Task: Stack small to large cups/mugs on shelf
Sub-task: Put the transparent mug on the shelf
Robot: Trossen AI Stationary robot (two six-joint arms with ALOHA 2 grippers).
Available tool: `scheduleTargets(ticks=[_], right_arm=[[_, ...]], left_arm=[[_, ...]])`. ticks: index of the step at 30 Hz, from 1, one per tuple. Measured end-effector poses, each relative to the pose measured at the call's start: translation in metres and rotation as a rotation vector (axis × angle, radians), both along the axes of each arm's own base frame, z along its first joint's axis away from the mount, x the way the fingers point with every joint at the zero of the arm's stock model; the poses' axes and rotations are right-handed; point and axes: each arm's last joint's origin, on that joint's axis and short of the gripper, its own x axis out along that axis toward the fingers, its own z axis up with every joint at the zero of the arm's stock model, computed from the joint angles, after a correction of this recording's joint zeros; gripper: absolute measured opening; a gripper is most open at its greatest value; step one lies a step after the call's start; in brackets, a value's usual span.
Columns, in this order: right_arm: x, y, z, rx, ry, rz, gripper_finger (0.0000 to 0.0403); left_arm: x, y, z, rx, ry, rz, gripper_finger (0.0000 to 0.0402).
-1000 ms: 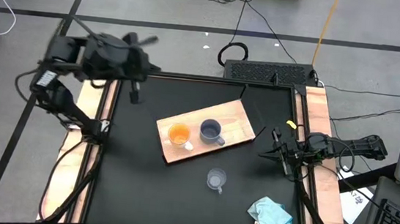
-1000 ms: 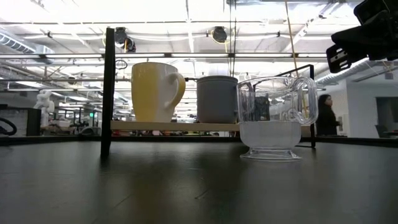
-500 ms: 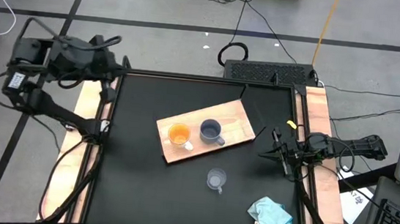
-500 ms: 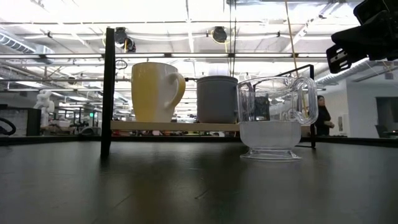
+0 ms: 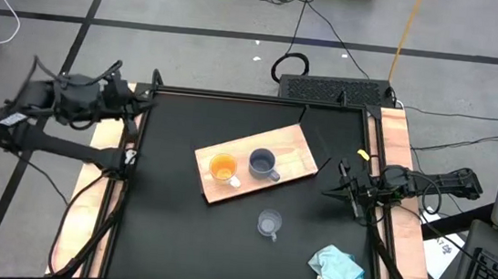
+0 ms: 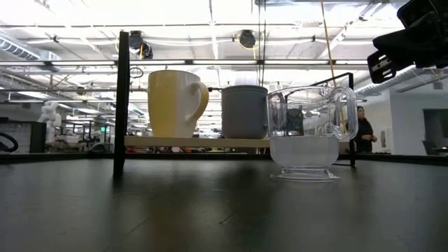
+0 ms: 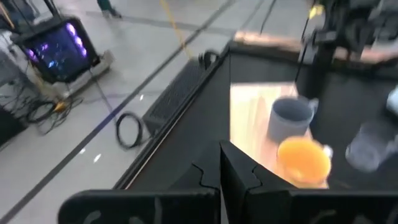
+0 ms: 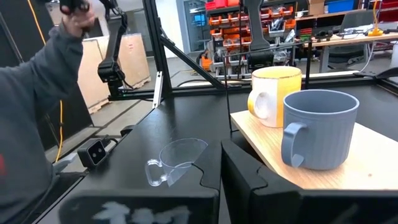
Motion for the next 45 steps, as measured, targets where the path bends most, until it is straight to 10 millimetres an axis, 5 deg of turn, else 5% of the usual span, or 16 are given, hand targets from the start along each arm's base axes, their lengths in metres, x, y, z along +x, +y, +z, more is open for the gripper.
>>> scheduleTargets(ticks=[9, 19, 27, 45], right_arm=[[0.000, 0.000, -0.001, -0.007, 0.006, 0.000, 0.0000], [0.000, 0.000, -0.001, 0.006, 0.015, 0.000, 0.0000], [0.000, 0.000, -0.002, 0.000, 0.016, 0.000, 0.0000], [0.003, 0.001, -0.013, -0.039, -0.005, 0.018, 0.0000]], left_arm=[[0.023, -0.001, -0.083, -0.026, -0.194, -0.097, 0.0000], [0.014, -0.010, -0.139, -0.001, -0.417, -0.191, 0.0000], [0.006, -0.020, -0.169, 0.007, -0.541, -0.380, 0.0000], [0.016, -0.024, -0.221, 0.078, -0.558, -0.387, 0.0000]])
